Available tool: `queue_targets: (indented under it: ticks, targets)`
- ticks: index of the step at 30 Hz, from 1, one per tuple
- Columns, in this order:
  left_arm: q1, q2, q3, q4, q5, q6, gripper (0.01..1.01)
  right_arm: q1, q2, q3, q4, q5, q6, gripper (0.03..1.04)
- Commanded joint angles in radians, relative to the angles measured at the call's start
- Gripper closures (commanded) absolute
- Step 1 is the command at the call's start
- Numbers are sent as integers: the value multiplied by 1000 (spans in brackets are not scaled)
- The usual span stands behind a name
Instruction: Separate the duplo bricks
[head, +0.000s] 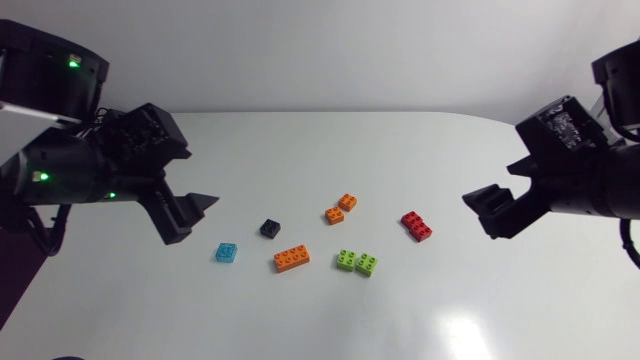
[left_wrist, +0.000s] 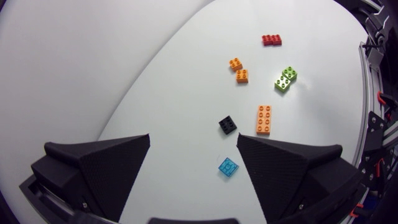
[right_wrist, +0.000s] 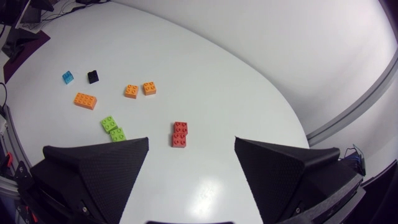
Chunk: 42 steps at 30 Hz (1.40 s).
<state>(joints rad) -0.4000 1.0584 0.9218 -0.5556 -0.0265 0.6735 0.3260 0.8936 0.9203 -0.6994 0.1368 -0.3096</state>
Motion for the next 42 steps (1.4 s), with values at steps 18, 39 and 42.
queue_targets:
  ticks: [18,39,42]
  targets:
    - [92,-508,-135,-159,-156,-127,49,-2,-306,-24,-189,241,44,70]
    - [270,-943,-348,-150,-150,-129,49,-110,-640,-195,-169,351,-23,70]
    - [271,-985,-385,-139,-144,-138,49,-127,-706,-245,-134,351,-46,70]
